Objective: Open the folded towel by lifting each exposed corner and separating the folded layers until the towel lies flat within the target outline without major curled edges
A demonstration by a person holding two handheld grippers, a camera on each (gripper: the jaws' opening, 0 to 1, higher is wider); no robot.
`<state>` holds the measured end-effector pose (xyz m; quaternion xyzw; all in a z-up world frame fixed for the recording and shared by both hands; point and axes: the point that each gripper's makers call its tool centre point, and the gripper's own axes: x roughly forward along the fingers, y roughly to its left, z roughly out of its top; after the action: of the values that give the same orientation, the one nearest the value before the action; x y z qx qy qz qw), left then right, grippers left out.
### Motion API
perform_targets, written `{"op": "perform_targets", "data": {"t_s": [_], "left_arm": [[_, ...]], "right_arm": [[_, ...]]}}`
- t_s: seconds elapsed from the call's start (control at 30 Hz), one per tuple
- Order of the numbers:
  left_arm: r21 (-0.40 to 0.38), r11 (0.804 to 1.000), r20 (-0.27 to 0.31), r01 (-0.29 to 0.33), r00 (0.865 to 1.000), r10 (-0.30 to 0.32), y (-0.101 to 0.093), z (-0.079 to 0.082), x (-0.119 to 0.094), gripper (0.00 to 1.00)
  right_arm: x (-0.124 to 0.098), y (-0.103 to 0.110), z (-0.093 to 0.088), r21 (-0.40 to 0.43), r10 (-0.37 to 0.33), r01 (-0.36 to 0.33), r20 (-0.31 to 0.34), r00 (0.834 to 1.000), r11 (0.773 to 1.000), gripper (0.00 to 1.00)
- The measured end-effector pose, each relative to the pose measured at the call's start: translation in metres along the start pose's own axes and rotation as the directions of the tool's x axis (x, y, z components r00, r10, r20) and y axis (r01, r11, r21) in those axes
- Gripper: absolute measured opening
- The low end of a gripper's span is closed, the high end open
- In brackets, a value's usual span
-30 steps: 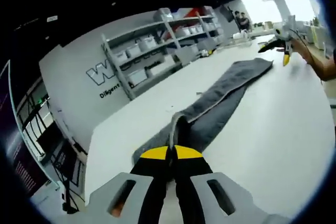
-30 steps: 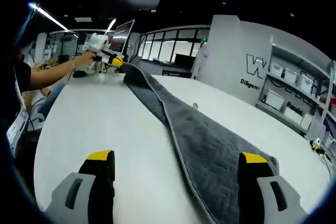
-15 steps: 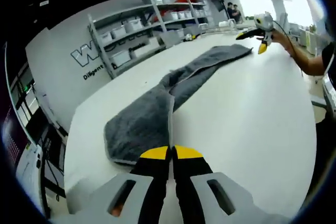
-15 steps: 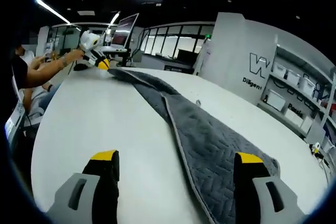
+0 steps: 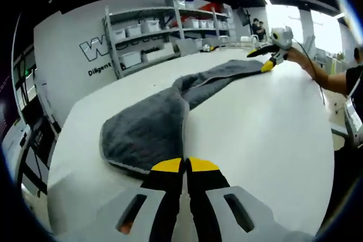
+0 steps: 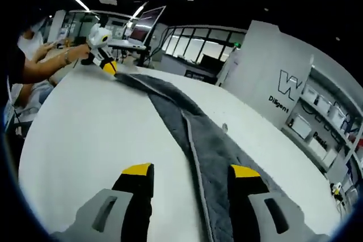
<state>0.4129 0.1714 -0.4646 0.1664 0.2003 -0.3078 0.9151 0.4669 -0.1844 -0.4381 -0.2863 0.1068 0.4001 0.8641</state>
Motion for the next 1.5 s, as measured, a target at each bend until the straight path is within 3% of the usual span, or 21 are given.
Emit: {"op": "perform_targets", "data": {"t_s": [0.13,0.3,0.5,0.67,0.77,0.9,1.07,1.5], "left_arm": [[-0.003,1.000,0.004,-0.002,1.000,0.002,-0.001,-0.002,0.000,0.02],[-0.014,1.000,0.027,-0.006,1.000,0.006,0.000,0.000,-0.001,0.02],[-0.018,1.000,0.034,-0.002,0.999,0.002,-0.003,-0.004,0.000,0.02],[-0.020,1.000,0.037,-0.001,0.999,0.002,-0.003,-0.004,0.000,0.02],[-0.019,1.000,0.046,-0.003,0.999,0.004,-0.004,-0.001,-0.002,0.02],[-0.010,1.000,0.046,0.000,0.999,0.001,-0.005,-0.001,-0.002,0.02],[-0.001,1.000,0.042,-0.006,0.999,0.006,-0.003,-0.002,-0.002,0.02],[-0.028,0.999,0.045,-0.043,0.998,0.044,0.006,-0.007,-0.012,0.02]], "right_arm": [[0.028,0.008,0.022,-0.018,0.021,-0.021,0.015,1.000,1.000,0.32],[0.067,0.011,0.040,-0.047,0.014,-0.013,0.031,0.999,0.999,0.30],[0.106,0.010,0.038,-0.055,-0.004,0.003,-0.001,1.000,0.998,0.27],[0.123,0.007,0.028,-0.097,-0.036,0.031,-0.050,0.998,0.995,0.26],[0.130,0.006,0.020,-0.103,-0.050,0.041,-0.086,0.995,0.994,0.22],[0.130,0.005,0.018,-0.074,-0.071,0.065,-0.075,0.995,0.995,0.09],[0.129,0.003,0.015,-0.084,-0.085,0.078,-0.083,0.993,0.993,0.02],[0.100,0.014,0.031,-0.097,-0.048,0.045,-0.026,0.999,0.994,0.01]]}}
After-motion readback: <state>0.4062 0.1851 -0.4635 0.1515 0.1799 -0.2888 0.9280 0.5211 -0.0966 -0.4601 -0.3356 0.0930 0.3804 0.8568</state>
